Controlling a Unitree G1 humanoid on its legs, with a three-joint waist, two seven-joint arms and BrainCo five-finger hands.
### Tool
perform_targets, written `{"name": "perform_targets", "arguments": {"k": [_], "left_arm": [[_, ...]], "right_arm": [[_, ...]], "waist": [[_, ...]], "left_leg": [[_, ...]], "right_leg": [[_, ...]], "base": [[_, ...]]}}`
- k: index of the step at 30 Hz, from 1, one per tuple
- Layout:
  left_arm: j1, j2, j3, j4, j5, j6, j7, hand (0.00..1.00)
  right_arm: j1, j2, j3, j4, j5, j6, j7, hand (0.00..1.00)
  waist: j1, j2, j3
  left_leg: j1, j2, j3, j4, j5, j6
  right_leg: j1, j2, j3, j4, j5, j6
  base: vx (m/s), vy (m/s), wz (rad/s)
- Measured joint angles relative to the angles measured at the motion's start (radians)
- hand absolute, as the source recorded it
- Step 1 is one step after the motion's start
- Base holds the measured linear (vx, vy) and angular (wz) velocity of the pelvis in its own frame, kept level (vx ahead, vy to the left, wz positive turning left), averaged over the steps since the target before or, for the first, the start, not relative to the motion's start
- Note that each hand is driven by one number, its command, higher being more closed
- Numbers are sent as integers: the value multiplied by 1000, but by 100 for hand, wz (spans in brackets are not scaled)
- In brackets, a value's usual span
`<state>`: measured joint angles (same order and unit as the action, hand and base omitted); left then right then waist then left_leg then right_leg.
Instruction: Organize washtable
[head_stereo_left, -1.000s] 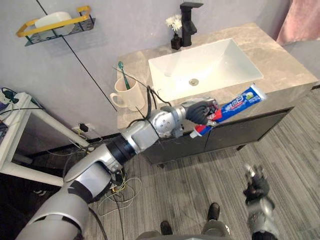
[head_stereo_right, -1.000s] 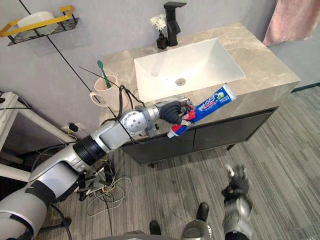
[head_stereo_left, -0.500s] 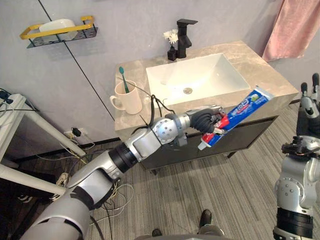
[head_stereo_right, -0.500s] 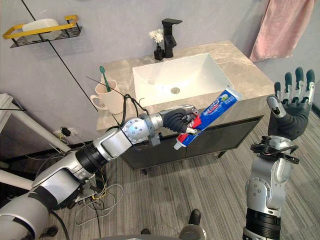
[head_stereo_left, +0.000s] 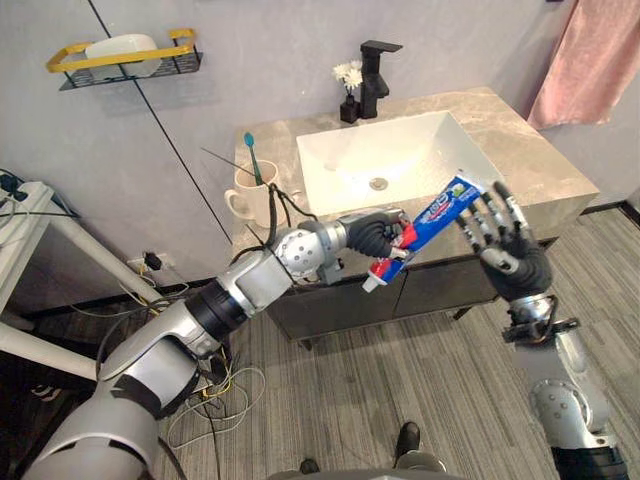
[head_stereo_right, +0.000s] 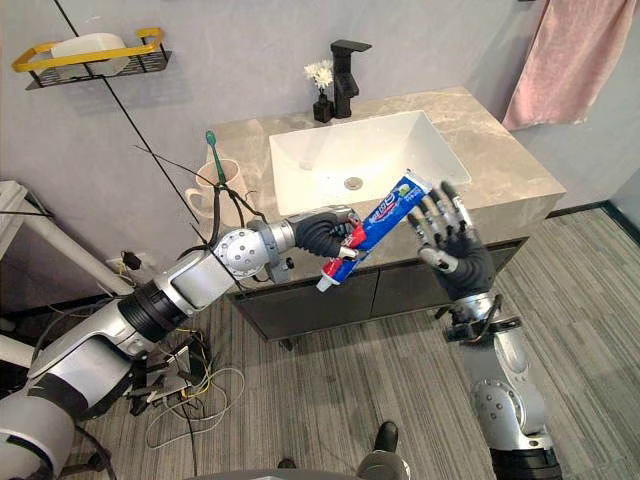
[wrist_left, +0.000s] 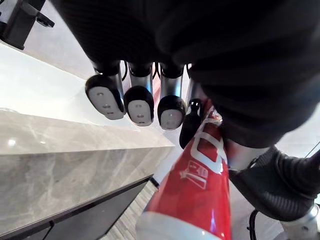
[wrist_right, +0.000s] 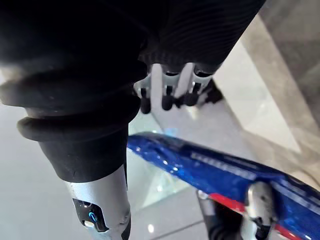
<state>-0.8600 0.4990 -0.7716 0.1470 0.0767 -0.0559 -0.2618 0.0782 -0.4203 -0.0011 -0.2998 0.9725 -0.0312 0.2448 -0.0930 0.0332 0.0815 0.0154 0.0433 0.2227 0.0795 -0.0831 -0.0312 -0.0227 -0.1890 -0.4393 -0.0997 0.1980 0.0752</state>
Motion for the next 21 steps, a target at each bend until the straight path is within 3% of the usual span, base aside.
{"name": "perform_targets", "arguments": {"k": [21], "left_arm": [[56,-35,13,0,52,-18,-23,100]], "right_arm": [[-3,23,52,53,48,3,-12,0]], "waist": [[-1,-13,-35]], "left_leg": [[11,0,1,-1,0,0]], "right_leg": [[2,0,2,0,0,0]], "base": [[0,0,0]]}}
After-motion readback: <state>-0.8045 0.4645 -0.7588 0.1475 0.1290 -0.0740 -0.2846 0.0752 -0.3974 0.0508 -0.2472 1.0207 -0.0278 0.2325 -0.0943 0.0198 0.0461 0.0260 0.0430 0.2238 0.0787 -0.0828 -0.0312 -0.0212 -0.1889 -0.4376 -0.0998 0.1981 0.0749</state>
